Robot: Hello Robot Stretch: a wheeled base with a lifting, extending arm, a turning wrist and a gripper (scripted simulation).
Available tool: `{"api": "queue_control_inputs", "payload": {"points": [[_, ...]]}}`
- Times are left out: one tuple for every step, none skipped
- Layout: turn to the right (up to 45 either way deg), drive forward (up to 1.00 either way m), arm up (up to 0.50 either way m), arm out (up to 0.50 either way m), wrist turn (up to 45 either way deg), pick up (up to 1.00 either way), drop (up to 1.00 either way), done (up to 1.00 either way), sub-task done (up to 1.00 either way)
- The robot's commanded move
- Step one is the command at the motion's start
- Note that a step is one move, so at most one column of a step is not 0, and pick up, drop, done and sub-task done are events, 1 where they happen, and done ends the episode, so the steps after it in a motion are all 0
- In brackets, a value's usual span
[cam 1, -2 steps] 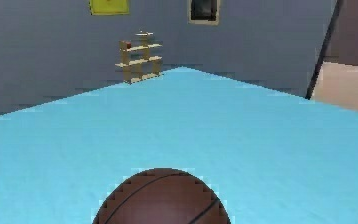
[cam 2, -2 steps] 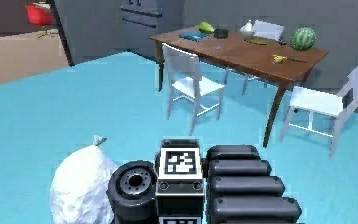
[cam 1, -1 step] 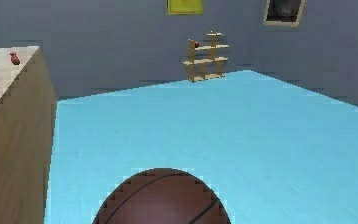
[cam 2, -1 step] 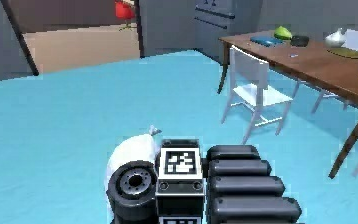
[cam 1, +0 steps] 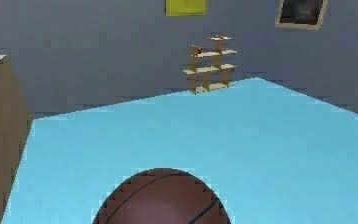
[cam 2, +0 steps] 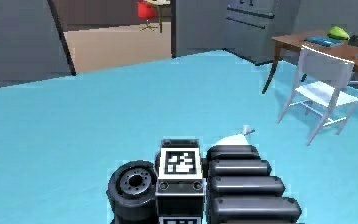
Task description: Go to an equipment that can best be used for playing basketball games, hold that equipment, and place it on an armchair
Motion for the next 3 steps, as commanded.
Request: {"api": "queue_control_inputs", "payload": {"points": [[45.0, 0.00, 0.00, 0.00, 0.0, 0.00, 0.00, 0.00, 0.00], [18.0, 0.00, 0.00, 0.00, 0.0, 0.00, 0.00, 0.00, 0.00], [0.0, 1.00, 0.00, 0.00, 0.0, 0.00, 0.00, 0.00, 0.00]]}}
